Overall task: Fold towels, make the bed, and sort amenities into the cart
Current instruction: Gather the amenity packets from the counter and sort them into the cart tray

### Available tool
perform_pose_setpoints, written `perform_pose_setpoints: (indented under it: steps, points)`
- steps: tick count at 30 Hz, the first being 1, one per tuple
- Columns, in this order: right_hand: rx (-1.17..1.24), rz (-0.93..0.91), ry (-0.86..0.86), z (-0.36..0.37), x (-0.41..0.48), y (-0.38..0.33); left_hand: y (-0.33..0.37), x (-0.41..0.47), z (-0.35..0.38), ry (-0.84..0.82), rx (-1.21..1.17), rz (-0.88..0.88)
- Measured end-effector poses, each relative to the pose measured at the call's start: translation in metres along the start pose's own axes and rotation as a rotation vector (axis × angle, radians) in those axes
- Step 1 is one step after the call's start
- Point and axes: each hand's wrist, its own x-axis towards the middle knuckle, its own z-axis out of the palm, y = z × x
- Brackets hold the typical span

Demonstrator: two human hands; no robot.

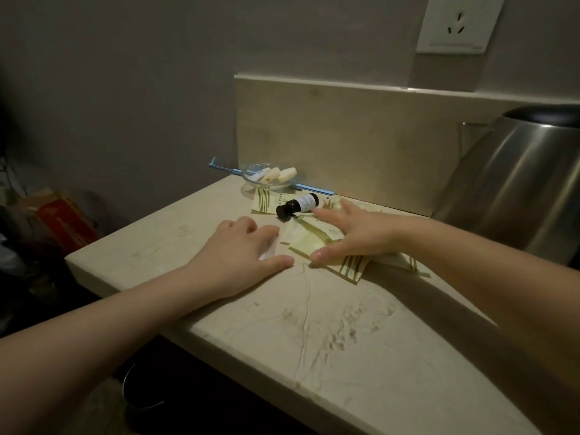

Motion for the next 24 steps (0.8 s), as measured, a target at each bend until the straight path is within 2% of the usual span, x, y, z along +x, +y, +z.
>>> perform_pose_setpoints:
  steps: [3,10,13,16,18,20,22,24]
  points:
    - [-0.049,-0.017,0.048,0.011,0.005,-0.006,0.002,0.002,0.001,0.084,-0.081,0.014]
    - [0.010,-0.090,0.463,0.038,-0.014,-0.030,0.016,0.009,0.000,0.100,-0.231,0.051]
    - [0.032,-0.130,0.541,0.042,-0.025,-0.035,0.020,0.010,0.002,0.157,-0.326,0.019]
    - [0.054,-0.171,0.597,0.043,-0.033,-0.035,0.028,0.008,0.001,0.143,-0.483,-0.002]
    - [0.107,-0.179,0.658,0.042,-0.038,-0.033,0.038,0.006,0.000,0.149,-0.667,-0.038]
    - [0.301,-0.178,0.752,0.038,-0.042,-0.031,0.050,0.004,-0.003,0.181,-0.904,-0.101]
    - [0.515,-0.190,0.835,0.034,-0.045,-0.032,0.063,0.003,-0.007,0.147,-1.326,-0.128]
    - [0.637,-0.201,0.876,0.033,-0.051,-0.042,0.081,-0.003,-0.014,0.025,-1.780,-0.100]
